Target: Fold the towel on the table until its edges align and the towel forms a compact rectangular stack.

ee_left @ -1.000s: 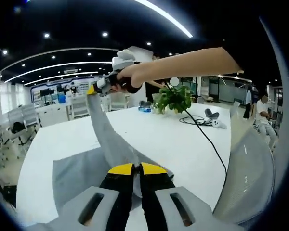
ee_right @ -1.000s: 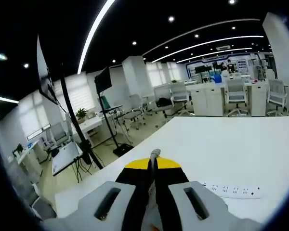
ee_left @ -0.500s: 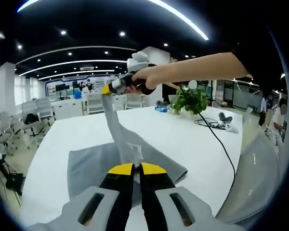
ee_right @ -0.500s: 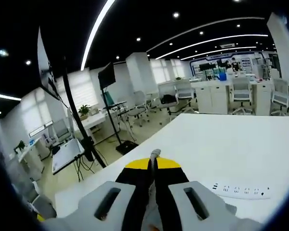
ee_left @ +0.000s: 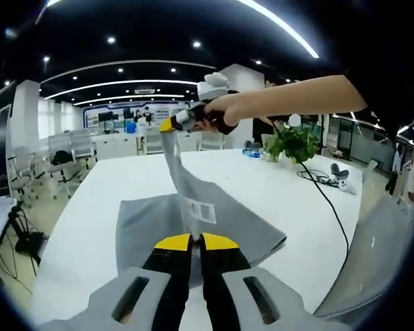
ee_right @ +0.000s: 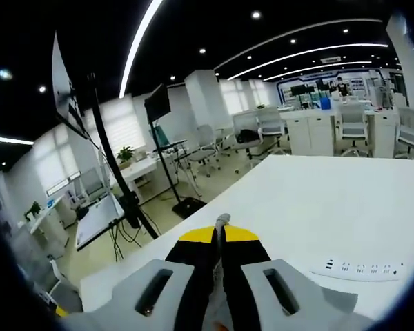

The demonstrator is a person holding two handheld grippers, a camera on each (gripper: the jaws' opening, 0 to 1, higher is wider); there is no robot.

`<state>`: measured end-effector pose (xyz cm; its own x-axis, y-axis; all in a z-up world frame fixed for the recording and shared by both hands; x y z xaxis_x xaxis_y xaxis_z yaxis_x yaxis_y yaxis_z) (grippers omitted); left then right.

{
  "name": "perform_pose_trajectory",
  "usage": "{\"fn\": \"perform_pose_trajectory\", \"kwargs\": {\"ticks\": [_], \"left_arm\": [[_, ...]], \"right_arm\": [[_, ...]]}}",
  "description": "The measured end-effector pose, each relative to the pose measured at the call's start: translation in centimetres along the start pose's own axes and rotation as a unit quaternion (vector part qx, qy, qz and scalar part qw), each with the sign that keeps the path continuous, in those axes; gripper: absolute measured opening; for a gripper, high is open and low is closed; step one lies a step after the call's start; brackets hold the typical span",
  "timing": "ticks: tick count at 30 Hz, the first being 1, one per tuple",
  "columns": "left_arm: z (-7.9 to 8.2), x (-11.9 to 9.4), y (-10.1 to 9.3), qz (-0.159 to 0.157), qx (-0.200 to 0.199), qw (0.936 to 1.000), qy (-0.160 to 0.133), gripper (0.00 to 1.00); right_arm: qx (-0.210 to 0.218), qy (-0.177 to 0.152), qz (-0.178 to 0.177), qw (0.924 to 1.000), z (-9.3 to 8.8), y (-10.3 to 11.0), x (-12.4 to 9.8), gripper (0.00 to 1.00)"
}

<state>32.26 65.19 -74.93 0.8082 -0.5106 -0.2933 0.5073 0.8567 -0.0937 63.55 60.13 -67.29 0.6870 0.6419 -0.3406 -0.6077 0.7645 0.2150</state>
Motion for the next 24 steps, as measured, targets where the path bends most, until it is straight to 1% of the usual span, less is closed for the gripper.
{"fn": "perform_pose_trajectory", "kwargs": {"ticks": [3,6,8,10,16,18,20,21,24], "left_arm": [[-0.8,-0.3,1.1,0.019,-0.022,0.9996,-0.004,0.04],[-1.9,-0.5,2.2,0.043,-0.058,0.9973,-0.011,0.05],[-2.7,-0.4,2.6,0.044,-0.064,0.9969,-0.007,0.05],[-3.7,-0.2,3.2,0.044,-0.071,0.9965,-0.003,0.04],[-4.8,-0.7,4.5,0.059,-0.084,0.9946,-0.009,0.04],[-4.6,-0.9,4.6,0.061,-0.083,0.9946,-0.014,0.04],[-4.4,-1.1,4.7,0.059,-0.083,0.9946,-0.020,0.04],[-4.2,-1.0,4.5,0.060,-0.081,0.9946,-0.022,0.04],[-4.0,-0.9,4.8,0.060,-0.083,0.9943,-0.031,0.04]], "right_arm": [[-0.003,0.006,0.001,1.0000,-1.0,0.6,1.1,0.00],[-0.003,0.009,-0.004,0.9999,-1.8,0.9,2.1,0.00],[0.000,0.014,0.000,0.9999,-2.4,1.3,2.7,0.00],[-0.006,0.023,0.002,0.9997,-3.3,1.6,3.6,0.00],[-0.001,0.036,0.000,0.9994,-5.0,2.3,5.3,0.00],[-0.001,0.037,-0.001,0.9993,-5.3,2.5,5.8,0.00],[-0.002,0.034,-0.002,0.9994,-5.2,2.6,5.7,0.00],[-0.001,0.032,-0.004,0.9995,-5.0,2.8,5.6,0.00],[0.002,0.029,-0.007,0.9996,-5.1,3.0,6.6,0.00]]}}
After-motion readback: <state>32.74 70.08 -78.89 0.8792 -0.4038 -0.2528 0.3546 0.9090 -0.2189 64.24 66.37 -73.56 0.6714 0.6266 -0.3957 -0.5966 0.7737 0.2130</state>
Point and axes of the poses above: the point that each gripper's makers call its tool centre point, and the gripper's own axes: x roughly forward along the fingers, y roughly to its left, z roughly out of its top, the point moved 3 cm from there along -x, roughly backward along the fingers, and after that the axes turned 12 degrees about -z, right-handed, at the moved point
